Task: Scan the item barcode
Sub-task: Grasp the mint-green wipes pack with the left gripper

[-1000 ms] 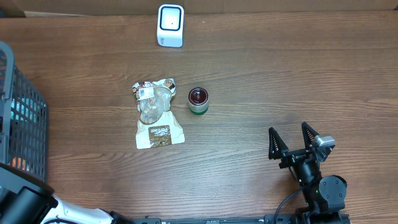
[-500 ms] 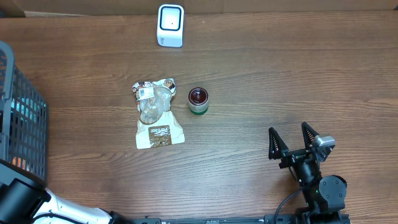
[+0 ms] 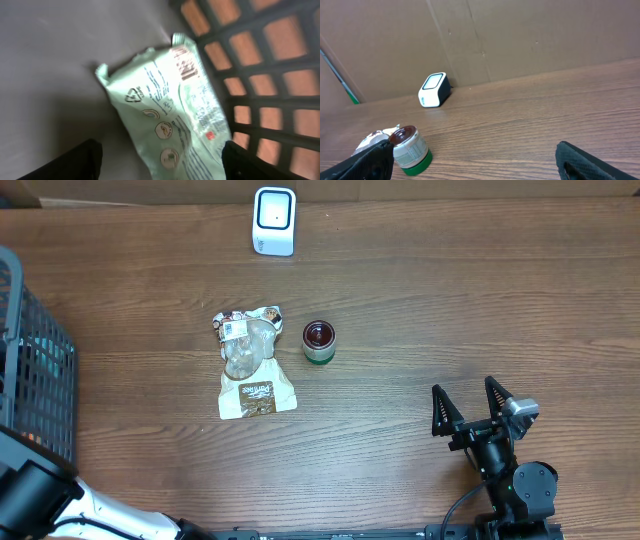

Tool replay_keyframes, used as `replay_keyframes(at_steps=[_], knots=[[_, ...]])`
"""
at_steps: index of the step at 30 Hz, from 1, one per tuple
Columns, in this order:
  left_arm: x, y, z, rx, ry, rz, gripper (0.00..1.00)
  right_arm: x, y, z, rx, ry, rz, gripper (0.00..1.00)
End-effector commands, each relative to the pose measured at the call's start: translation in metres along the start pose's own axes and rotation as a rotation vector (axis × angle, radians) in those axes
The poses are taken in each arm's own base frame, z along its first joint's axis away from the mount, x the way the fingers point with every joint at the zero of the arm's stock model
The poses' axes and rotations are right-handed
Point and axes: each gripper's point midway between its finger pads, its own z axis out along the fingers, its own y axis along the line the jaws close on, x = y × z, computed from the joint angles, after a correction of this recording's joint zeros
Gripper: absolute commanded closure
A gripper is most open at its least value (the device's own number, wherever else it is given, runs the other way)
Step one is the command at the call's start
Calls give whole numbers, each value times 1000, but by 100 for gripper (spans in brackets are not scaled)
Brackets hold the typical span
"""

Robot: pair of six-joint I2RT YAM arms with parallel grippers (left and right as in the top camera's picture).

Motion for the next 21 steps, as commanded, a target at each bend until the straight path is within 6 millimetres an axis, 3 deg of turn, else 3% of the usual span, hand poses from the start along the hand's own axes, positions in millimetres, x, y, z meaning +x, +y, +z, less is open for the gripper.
replay_keyframes(at_steps=[1,4,6,7,8,14,16,21], knots=[[17,14,27,-78,53,33,24,1,-1,0,5,-6,-4,0],[23,20,34,-108,71,32,31,1,-1,0,5,-6,-4,0],[26,24,35,-127,78,29,43,1,-1,0,5,-6,-4,0],[26,27,34,-146,81,26,58,1,-1,0,5,-6,-4,0],[27,28,34,-149,81,26,64,1,-1,0,5,-6,-4,0],[27,33,33,-177,80,25,73,1,-1,0,5,-6,-4,0],[27,35,32,-189,81,25,94,1,-1,0,5,-6,-4,0],[29,39,26,-212,97,12,96,1,-1,0,5,-6,-4,0]])
